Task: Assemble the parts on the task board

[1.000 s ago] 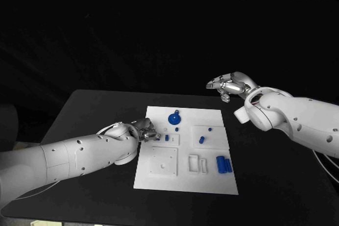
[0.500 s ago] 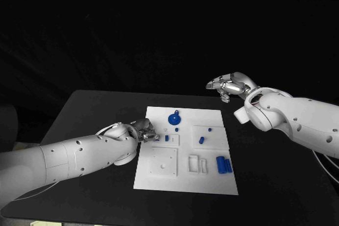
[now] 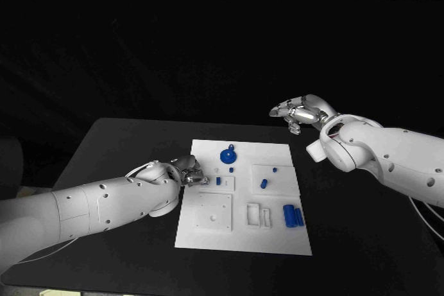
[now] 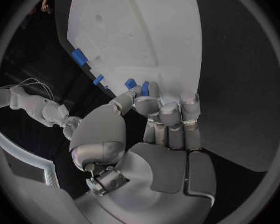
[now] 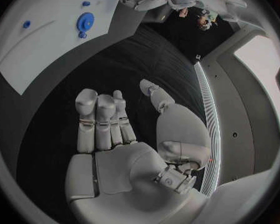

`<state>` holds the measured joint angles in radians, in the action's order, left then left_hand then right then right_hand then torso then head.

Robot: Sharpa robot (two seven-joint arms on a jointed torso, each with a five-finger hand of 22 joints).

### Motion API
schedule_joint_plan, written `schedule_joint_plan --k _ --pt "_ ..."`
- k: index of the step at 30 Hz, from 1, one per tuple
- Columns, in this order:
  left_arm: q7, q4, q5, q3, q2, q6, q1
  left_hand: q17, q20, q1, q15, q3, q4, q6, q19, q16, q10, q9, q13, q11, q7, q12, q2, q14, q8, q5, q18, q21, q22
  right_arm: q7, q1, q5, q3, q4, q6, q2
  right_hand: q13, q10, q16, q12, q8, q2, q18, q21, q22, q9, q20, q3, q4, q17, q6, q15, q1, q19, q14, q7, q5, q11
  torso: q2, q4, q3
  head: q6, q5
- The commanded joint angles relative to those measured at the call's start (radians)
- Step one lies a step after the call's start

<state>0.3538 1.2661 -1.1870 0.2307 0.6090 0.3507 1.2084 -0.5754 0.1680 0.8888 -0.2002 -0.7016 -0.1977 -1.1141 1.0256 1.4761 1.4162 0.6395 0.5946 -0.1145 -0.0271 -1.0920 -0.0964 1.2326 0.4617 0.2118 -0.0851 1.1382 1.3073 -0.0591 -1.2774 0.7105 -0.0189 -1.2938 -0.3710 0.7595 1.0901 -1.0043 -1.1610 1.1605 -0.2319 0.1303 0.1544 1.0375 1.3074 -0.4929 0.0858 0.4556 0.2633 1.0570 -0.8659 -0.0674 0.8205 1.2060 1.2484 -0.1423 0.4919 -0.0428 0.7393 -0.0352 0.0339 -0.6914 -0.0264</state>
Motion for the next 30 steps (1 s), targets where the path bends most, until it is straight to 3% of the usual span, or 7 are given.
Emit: schedule_joint_plan --k 1,5,12,15,18,20,30 --pt "0.025 -0.004 0.008 0.009 -0.002 -0.049 -0.012 0.001 0.104 0.024 -0.024 -0.009 -0.014 -0.104 0.0 -0.003 -0.017 0.002 -0.001 -0.014 0.046 0.005 0.007 0.02 -0.004 0.005 -0.013 -0.006 0.006 -0.009 0.001 0.004 0.0 -0.001 0.012 0.0 -0.002 0.004 -0.001 0.004 -0.004 -0.004 0.107 -0.003 0.015 0.002 0.006 0.002 -0.006 -0.001 -0.002 -0.006 -0.001 0.0 0.002 -0.007 0.003 0.006 0.0 0.0007 0.0001 -0.001 0.0" --pt "0.025 -0.008 0.01 0.009 -0.003 -0.059 -0.012 0.002 0.102 0.017 -0.023 -0.001 -0.004 -0.106 0.0 -0.002 -0.015 0.001 -0.004 -0.014 0.045 0.005 0.0 0.021 -0.003 0.006 -0.01 -0.006 0.006 -0.009 0.001 0.004 0.0 -0.001 0.012 -0.001 -0.002 0.004 -0.001 0.005 -0.004 -0.004 0.107 -0.004 0.015 0.002 0.006 0.002 -0.006 -0.001 -0.002 -0.006 -0.002 0.0 0.002 -0.007 0.004 0.006 0.0 0.0 -0.0003 -0.001 0.001" --pt "0.026 -0.01 0.013 0.009 -0.004 -0.057 -0.012 0.004 0.101 -0.008 -0.022 0.012 0.043 -0.107 0.001 -0.003 -0.014 -0.001 -0.011 -0.014 0.046 0.006 -0.043 0.022 -0.004 -0.002 -0.009 -0.011 0.003 -0.009 0.001 0.004 0.0 -0.001 0.012 0.0 -0.002 0.004 -0.001 0.005 -0.004 -0.004 0.107 -0.004 0.015 0.002 0.006 0.002 -0.007 -0.001 -0.002 -0.006 -0.002 0.0 0.002 -0.007 0.004 0.006 0.0 -0.0002 -0.0003 0.0 0.002" --pt "0.025 -0.01 0.017 0.009 -0.005 -0.056 -0.012 0.004 0.102 -0.032 -0.023 0.015 0.081 -0.107 0.003 -0.004 -0.013 -0.002 -0.014 -0.014 0.046 0.005 -0.068 0.022 -0.005 -0.028 -0.01 -0.013 0.002 -0.009 0.001 0.004 0.0 -0.001 0.011 0.0 -0.002 0.004 -0.001 0.005 -0.004 -0.004 0.107 -0.004 0.015 0.002 0.006 0.002 -0.007 -0.001 -0.002 -0.006 -0.003 0.0 0.002 -0.007 0.004 0.006 0.0 -0.0001 -0.0001 0.0 0.002" --pt "0.024 -0.011 0.019 0.009 -0.005 -0.056 -0.012 0.005 0.104 -0.056 -0.024 0.007 0.135 -0.107 0.004 -0.004 -0.013 -0.003 -0.017 -0.015 0.047 0.004 -0.105 0.022 -0.005 -0.086 -0.011 -0.014 0.001 -0.009 0.001 0.004 0.0 -0.001 0.011 0.0 -0.002 0.004 -0.001 0.005 -0.004 -0.004 0.107 -0.004 0.015 0.002 0.006 0.002 -0.007 -0.001 -0.002 -0.006 -0.003 0.0 0.002 -0.007 0.005 0.006 0.0 0.0 0.0001 0.0 0.002" --pt "0.024 -0.011 0.019 0.009 -0.005 -0.055 -0.012 0.005 0.104 -0.064 -0.024 0.002 0.158 -0.106 0.004 -0.003 -0.013 -0.003 -0.018 -0.015 0.047 0.003 -0.119 0.022 -0.005 -0.095 -0.012 -0.015 0.002 -0.009 0.001 0.004 0.0 -0.001 0.011 0.0 -0.002 0.004 -0.001 0.005 -0.004 -0.004 0.107 -0.004 0.015 0.002 0.006 0.002 -0.007 -0.001 -0.002 -0.006 -0.003 0.0 0.002 -0.007 0.005 0.006 0.0 0.0 0.0001 0.0 0.003" --pt "0.025 -0.014 0.024 0.008 -0.007 -0.058 -0.011 0.005 0.105 -0.067 -0.025 -0.002 0.174 -0.106 0.004 -0.002 -0.014 -0.002 -0.019 -0.015 0.047 0.002 -0.121 0.022 -0.004 -0.093 -0.013 -0.014 0.003 -0.009 0.001 0.004 0.0 -0.003 0.011 0.0 -0.003 0.004 -0.001 0.005 -0.004 -0.004 0.107 -0.004 0.015 0.002 0.007 0.002 -0.008 -0.001 -0.002 -0.006 -0.003 0.0 0.002 -0.007 0.006 0.006 0.0 0.0 -0.0003 0.002 0.003"
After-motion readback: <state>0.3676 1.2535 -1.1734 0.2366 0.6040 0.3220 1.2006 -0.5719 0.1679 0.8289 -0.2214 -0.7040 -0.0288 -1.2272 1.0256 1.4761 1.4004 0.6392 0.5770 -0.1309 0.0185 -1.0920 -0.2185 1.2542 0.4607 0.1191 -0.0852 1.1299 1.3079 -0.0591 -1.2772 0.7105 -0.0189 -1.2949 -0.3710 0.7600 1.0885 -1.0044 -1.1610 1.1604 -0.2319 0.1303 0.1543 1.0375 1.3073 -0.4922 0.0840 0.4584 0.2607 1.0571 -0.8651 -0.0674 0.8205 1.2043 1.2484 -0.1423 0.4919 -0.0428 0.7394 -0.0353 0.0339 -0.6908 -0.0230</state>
